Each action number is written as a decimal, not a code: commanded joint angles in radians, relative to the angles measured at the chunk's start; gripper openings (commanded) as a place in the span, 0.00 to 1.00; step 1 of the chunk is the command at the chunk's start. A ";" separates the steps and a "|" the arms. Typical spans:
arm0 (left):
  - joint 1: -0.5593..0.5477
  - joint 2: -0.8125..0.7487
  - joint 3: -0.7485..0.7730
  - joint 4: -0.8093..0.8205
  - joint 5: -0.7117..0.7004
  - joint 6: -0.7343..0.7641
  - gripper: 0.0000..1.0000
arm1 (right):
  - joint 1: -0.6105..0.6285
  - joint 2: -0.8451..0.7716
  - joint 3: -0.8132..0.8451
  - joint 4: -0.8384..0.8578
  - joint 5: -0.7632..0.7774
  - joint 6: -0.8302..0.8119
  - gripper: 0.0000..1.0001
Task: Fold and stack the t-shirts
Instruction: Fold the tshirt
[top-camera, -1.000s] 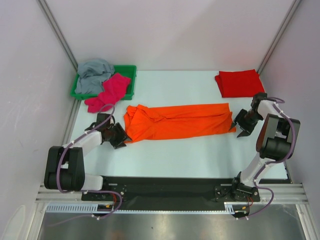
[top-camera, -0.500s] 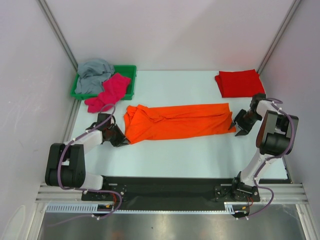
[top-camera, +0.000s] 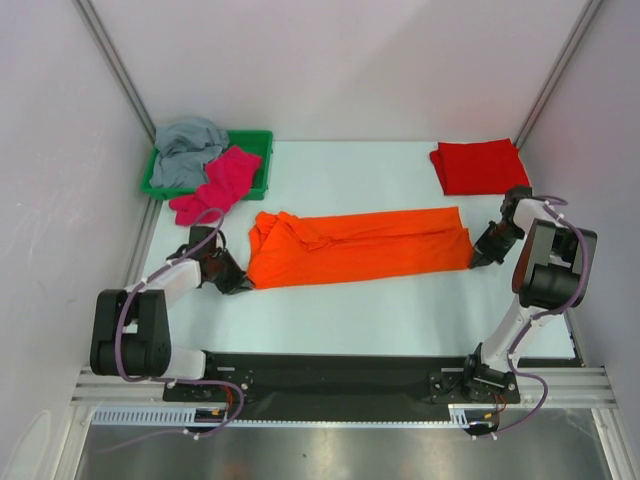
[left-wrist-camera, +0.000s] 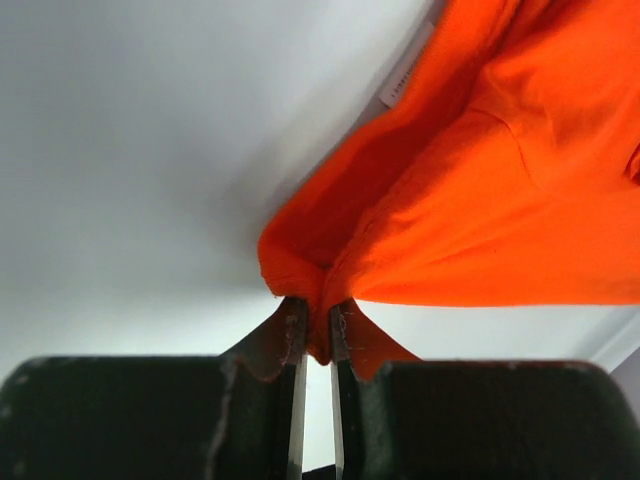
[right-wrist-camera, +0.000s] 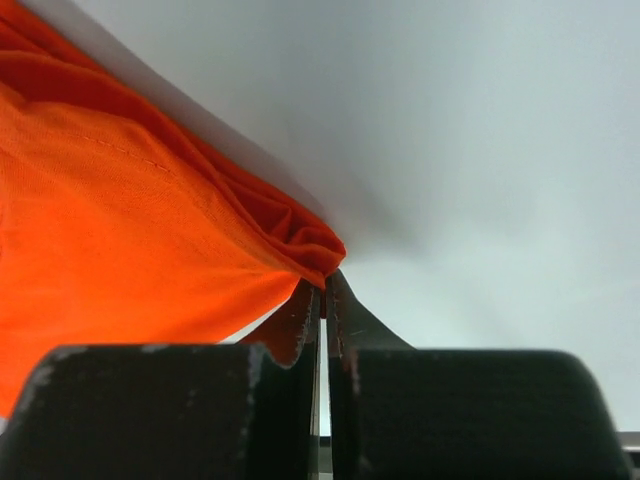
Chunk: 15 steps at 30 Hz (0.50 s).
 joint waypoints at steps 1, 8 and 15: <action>0.045 -0.064 0.008 -0.056 -0.063 -0.006 0.00 | -0.009 -0.034 0.030 -0.036 0.094 -0.030 0.00; 0.047 -0.102 -0.014 -0.087 -0.055 -0.003 0.00 | 0.023 -0.081 -0.050 -0.047 0.084 -0.026 0.00; 0.047 -0.219 -0.018 -0.138 -0.052 0.018 0.50 | 0.050 -0.162 -0.084 -0.081 0.103 -0.035 0.34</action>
